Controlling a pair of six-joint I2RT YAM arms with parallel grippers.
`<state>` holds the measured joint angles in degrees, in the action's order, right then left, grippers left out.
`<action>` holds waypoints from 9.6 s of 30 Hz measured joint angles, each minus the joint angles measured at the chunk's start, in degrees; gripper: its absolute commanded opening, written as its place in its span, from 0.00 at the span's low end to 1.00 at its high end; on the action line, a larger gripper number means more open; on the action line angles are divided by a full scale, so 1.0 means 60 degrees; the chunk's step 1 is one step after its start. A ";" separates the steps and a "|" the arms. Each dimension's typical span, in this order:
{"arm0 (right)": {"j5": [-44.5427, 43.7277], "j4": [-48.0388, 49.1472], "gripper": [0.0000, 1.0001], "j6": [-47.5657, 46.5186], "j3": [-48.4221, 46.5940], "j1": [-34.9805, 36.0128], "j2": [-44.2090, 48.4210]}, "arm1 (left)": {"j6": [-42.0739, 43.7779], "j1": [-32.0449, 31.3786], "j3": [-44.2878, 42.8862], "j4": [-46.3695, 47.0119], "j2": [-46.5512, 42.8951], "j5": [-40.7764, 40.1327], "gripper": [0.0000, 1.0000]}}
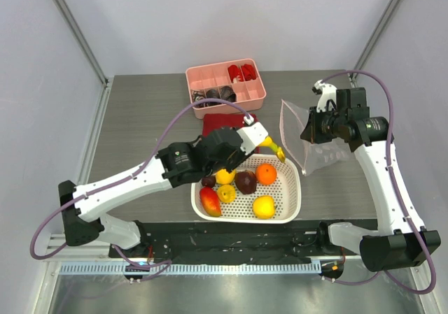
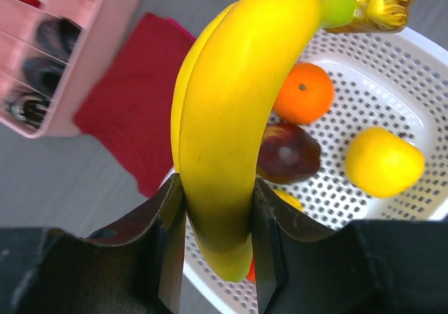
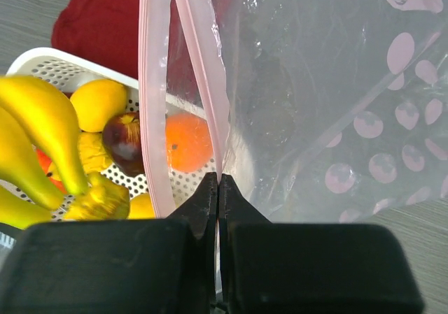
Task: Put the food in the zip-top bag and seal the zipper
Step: Pick up the fake fruit from the bin, then place the fake fruit in the zipper food storage bag, then pick up the fake fruit from the bin, then place the fake fruit in the zipper food storage bag, then pick up the fake fruit from the bin, then place the fake fruit in the zipper food storage bag.
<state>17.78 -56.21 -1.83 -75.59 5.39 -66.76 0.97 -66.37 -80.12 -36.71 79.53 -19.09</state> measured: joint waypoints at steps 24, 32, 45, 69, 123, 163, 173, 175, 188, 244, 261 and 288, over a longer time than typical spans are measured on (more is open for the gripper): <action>0.2226 -0.0554 0.01 0.0670 -0.0495 -0.0076 -0.0441 | 0.5843 -0.0310 -0.1246 0.2335 0.1326 -0.2645 0.00; 0.3821 -0.0459 0.01 0.1643 -0.0627 -0.0627 -0.0780 | 0.7650 -0.1060 0.0168 0.3574 0.1304 -0.2707 0.00; 0.5723 -0.0208 0.01 0.2368 -0.0357 -0.0678 -0.0871 | 1.0429 -0.1512 0.1089 0.4532 0.1308 -0.2495 0.49; 0.6983 -0.0124 0.01 0.2324 -0.1566 -0.1603 -0.0882 | 0.0900 0.3027 -0.0882 0.2648 -0.1621 0.1133 0.75; 0.2841 -0.0565 0.01 0.0867 -0.0397 -0.1912 -0.0328 | 0.6164 0.2229 0.4881 0.2069 0.0878 0.7453 0.89; 0.3155 -0.0430 0.01 0.0827 -0.0095 -0.1912 -0.0328 | -0.0936 0.1687 -0.4105 0.3472 0.3785 0.6859 0.47; 0.2608 -0.0419 0.01 0.1053 -0.0455 -0.1927 -0.0182 | -0.1158 0.1581 -0.4382 0.2554 0.4816 0.5814 0.94; 0.2608 -0.0423 0.01 0.1078 -0.0455 -0.1927 -0.0182 | -0.1184 0.1585 -0.4856 0.2131 0.5016 0.5559 1.00; 0.2539 -0.0412 0.01 0.1086 -0.0455 -0.1927 -0.0182 | -0.1712 0.1909 -0.2149 0.2437 0.1534 0.5595 1.00; 0.3461 -0.1942 0.01 -0.0357 -0.2430 -0.1927 -0.0335 | 0.7355 0.1497 0.3665 0.4987 0.2736 0.7198 1.00; 0.2871 -0.1869 0.01 -0.0219 -0.1985 -0.1927 -0.0353 | 0.8692 0.0871 0.3883 0.5380 0.3031 0.7071 0.69; 0.3395 -0.1770 0.01 -0.0211 -0.1953 -0.1927 -0.0208 | 0.2167 0.1432 -0.1778 0.2572 0.0845 0.7847 0.36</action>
<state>38.15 -66.83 -3.09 -87.31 -6.17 -68.01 13.98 -57.78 -90.78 -21.28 84.60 27.99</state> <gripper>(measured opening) 0.022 0.779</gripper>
